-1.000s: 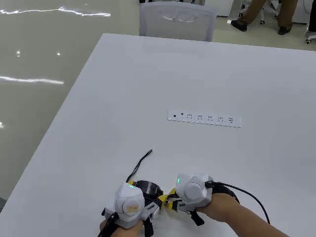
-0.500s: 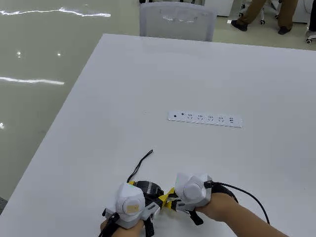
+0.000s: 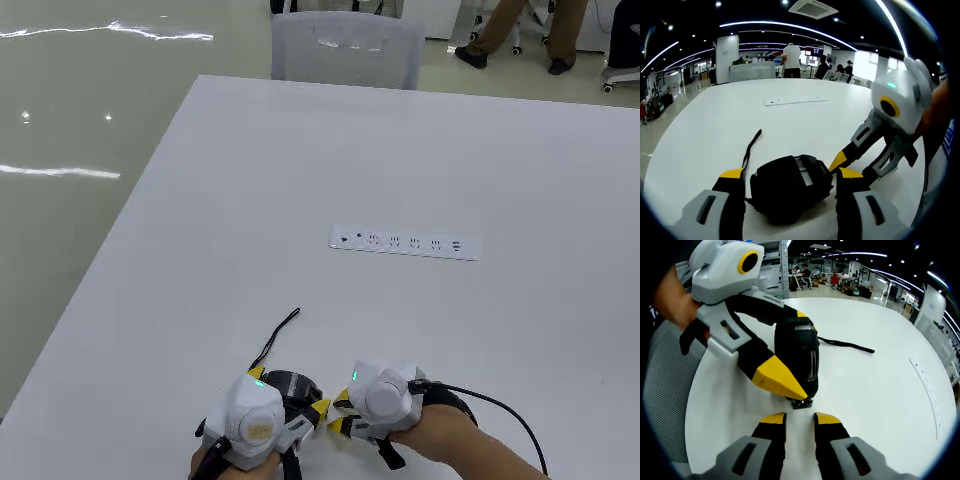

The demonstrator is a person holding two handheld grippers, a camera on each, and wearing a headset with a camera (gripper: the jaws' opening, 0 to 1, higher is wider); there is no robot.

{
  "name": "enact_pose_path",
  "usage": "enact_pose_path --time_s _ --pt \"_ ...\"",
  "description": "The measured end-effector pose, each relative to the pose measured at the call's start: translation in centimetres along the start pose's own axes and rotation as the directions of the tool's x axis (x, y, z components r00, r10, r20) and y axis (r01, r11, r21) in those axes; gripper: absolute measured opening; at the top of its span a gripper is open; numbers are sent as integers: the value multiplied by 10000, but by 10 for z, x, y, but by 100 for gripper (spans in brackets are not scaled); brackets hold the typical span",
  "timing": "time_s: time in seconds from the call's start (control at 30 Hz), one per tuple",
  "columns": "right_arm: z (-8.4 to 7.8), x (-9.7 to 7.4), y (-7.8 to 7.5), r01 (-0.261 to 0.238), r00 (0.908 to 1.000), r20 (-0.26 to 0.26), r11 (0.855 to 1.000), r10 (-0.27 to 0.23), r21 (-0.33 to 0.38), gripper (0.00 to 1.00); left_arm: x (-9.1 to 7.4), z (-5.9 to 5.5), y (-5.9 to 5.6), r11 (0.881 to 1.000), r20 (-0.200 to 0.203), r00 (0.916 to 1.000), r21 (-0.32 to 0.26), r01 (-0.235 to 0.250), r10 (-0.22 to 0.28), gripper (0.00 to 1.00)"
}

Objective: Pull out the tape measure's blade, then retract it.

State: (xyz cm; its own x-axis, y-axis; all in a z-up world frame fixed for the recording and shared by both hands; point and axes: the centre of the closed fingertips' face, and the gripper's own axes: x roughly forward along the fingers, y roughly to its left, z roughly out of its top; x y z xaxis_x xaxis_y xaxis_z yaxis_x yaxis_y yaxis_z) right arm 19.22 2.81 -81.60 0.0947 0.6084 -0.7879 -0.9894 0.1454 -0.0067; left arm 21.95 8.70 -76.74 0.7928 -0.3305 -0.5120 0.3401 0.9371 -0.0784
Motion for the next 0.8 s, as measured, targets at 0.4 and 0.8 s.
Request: enact_pose_path --time_s 0.4,0.8 --pt "-13 -27 -1 866 9950 425 9924 -905 875 62 -23 13 24 9941 387 9938 -270 1052 -1041 98" --pt "-52 -84 -3 2267 9582 1071 9324 -2653 2815 91 -53 4 38 9839 287 9842 443 1731 -1745 99"
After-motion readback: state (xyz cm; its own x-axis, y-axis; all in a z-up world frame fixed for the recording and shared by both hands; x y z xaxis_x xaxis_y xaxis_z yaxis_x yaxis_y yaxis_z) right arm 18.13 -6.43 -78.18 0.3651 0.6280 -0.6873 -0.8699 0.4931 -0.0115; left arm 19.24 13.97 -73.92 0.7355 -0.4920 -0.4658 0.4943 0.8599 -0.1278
